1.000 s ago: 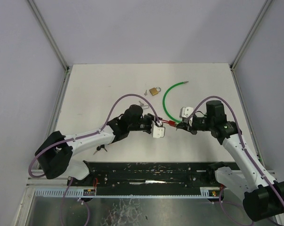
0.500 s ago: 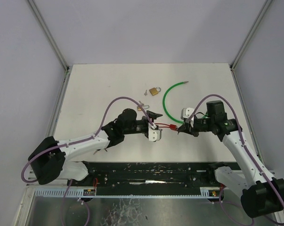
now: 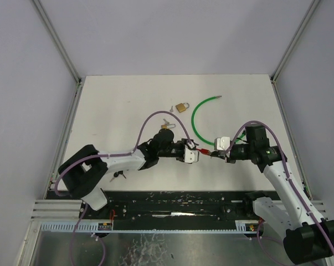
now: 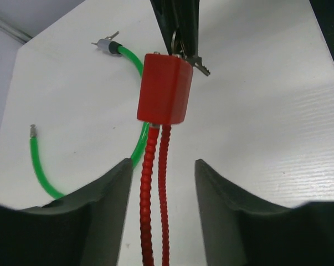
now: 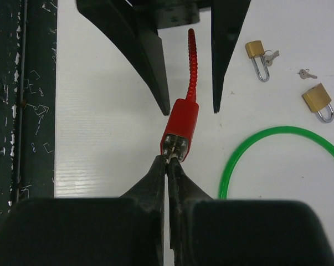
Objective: Lock with the key
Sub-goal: Lock the lock.
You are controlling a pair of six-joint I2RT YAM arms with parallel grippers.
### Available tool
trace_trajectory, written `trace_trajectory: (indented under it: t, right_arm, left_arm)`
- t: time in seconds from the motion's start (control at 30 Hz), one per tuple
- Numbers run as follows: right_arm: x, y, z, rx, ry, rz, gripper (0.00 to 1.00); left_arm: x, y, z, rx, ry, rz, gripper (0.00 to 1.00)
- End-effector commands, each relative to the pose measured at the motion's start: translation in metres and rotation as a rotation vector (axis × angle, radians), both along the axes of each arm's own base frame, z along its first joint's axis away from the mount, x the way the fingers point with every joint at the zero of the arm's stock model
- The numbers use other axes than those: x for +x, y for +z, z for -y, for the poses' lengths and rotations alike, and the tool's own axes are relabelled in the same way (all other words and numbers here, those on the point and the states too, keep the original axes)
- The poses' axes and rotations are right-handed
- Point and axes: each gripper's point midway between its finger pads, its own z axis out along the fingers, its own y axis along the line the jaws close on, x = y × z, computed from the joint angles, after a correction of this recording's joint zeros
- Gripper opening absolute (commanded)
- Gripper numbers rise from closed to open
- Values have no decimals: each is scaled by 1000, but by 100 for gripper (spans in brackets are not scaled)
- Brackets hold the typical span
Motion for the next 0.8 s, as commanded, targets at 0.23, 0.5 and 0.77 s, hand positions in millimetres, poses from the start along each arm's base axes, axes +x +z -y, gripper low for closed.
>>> trace_trajectory:
  t: [0.23, 0.5, 0.77]
  right_arm:
    - [0, -3, -2, -4, 70, 89, 0]
    - [-3, -15, 9, -126, 179, 280, 0]
    - [10, -2, 37, -415, 280, 554, 0]
  left_arm:
    - [-5, -1, 33, 8, -106, -66, 0]
    - [-10, -11, 26, 31, -133, -51, 0]
    - [-10, -23, 27, 91, -220, -197, 0]
